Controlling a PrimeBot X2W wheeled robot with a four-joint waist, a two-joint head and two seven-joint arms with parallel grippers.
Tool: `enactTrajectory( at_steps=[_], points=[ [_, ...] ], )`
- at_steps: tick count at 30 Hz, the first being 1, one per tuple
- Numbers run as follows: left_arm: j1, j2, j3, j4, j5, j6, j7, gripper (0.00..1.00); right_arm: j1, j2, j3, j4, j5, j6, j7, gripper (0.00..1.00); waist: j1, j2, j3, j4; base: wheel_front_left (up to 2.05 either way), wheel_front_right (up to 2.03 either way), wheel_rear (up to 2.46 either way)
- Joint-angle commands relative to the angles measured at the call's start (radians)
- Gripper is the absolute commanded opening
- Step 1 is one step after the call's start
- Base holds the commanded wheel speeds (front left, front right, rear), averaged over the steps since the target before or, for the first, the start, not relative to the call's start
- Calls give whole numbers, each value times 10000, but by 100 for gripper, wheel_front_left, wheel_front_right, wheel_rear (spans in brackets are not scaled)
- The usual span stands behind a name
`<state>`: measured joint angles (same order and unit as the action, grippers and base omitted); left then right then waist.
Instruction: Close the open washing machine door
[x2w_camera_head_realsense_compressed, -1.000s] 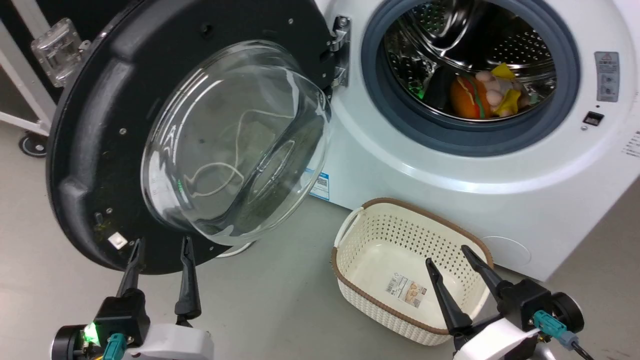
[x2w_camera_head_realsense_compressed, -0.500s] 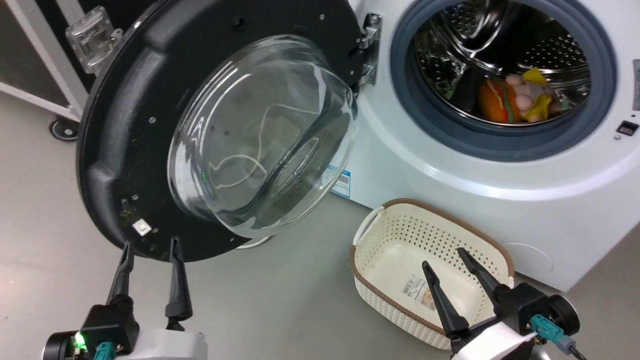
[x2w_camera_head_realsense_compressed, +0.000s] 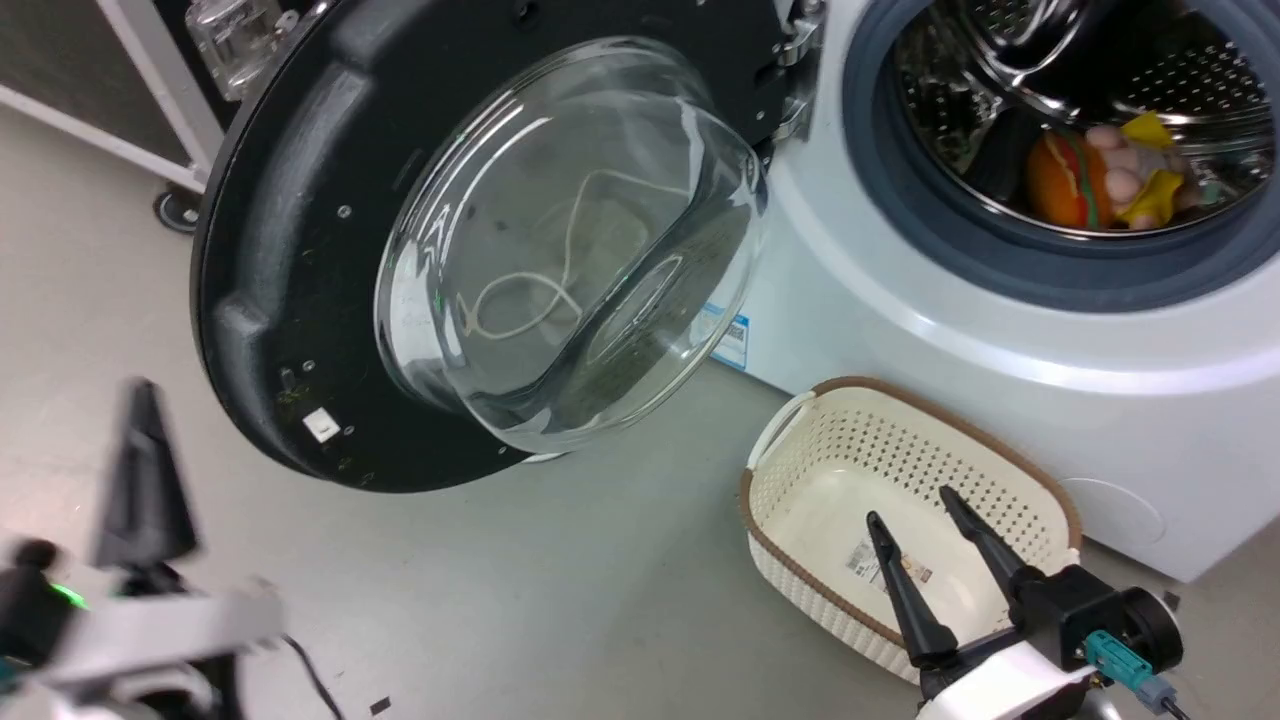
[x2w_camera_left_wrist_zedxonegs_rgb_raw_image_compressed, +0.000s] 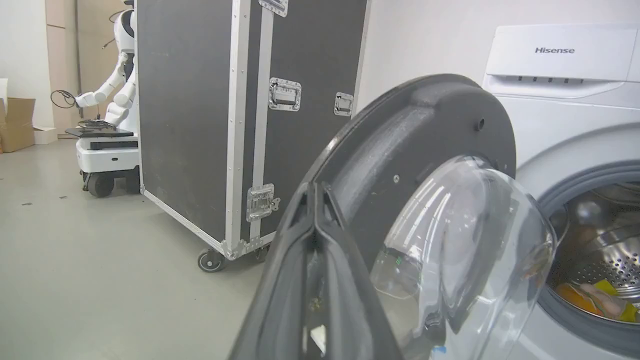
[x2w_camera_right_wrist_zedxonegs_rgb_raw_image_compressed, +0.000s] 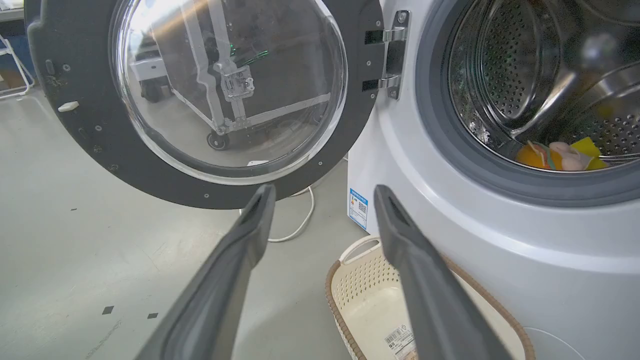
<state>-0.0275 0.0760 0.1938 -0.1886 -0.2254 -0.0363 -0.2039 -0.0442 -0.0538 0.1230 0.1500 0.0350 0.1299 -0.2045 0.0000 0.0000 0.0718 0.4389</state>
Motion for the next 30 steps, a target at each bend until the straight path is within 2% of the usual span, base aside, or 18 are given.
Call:
enactTrajectory(
  at_steps=[1,4,7,12,15,23,26,30],
  points=[
    [-389,253,275,84,-329,-120,-107,0,64,27,-44,-39,-54,6,-108,100,0,0,92,104,0,0,0],
    [-1290,636,896,484,-1433,-252,289,0,138,28,-171,-125,-118,7,-147,100,0,0,217,232,0,0,0],
    [-2309,1029,1623,1186,-2834,-213,1161,0,140,29,-198,-231,-160,7,-152,100,0,0,385,247,0,0,0],
    [-3844,1779,2549,2866,-4963,57,2969,0,-5,31,-45,-310,-228,7,-136,100,0,0,684,141,0,0,0],
    [-4639,2008,2903,3892,-6292,319,4279,0,-72,33,12,-314,-251,7,-159,100,0,0,826,108,0,0,0],
    [-6165,1996,3642,5630,-9473,1305,7559,0,-249,17,106,-278,-348,8,-246,100,0,0,1211,103,0,0,0],
    [-6298,1934,3580,5742,-10052,1331,8449,0,-309,-12,128,-278,-341,8,-232,100,0,0,1311,15,0,0,0],
    [-6135,1850,3242,5655,-10352,1098,9338,0,-368,-40,145,-254,-342,8,-220,100,0,0,1369,-87,0,0,0]
  ],
)
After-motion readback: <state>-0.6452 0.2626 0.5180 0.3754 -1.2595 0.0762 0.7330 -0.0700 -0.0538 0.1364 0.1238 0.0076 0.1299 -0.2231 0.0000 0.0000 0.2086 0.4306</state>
